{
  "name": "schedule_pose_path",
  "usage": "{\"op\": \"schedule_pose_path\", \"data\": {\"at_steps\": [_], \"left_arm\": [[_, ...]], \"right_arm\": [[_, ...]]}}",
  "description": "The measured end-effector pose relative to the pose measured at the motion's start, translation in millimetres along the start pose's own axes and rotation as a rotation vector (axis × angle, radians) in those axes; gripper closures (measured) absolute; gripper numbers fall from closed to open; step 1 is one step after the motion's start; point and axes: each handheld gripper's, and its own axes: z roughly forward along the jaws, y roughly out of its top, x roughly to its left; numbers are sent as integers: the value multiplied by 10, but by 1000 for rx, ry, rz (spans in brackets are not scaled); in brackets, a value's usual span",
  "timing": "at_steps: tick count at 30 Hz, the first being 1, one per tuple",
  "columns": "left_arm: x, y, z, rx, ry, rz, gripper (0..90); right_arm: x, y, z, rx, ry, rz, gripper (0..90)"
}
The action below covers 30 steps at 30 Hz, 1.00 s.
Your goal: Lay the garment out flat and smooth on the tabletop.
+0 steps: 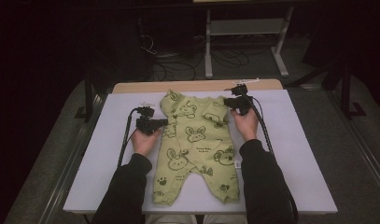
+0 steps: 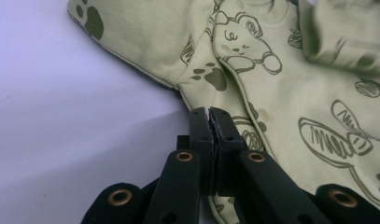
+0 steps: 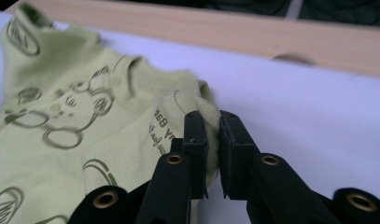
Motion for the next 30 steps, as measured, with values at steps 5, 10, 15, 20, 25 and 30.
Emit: {"op": "schedule_pose_path", "data": {"at_steps": [5, 10, 15, 20, 25, 30], "left_arm": [[10, -4, 27, -1, 8, -13, 886], [14, -15, 49, 4, 12, -18, 886], [6, -9, 39, -4, 17, -14, 886], [15, -5, 37, -11, 19, -11, 886], [11, -10, 46, -17, 28, -11, 887], [17, -9, 35, -19, 30, -6, 887]], "right_arm": [[-169, 91, -245, -66, -81, -8, 811], [-384, 89, -412, -90, -172, 31, 807], [-555, -75, -419, -104, -274, 87, 807], [-709, -236, -393, -83, -355, 156, 807], [-807, -321, -371, -50, -393, 236, 804], [-878, -427, -317, -5, -414, 298, 801]]}}
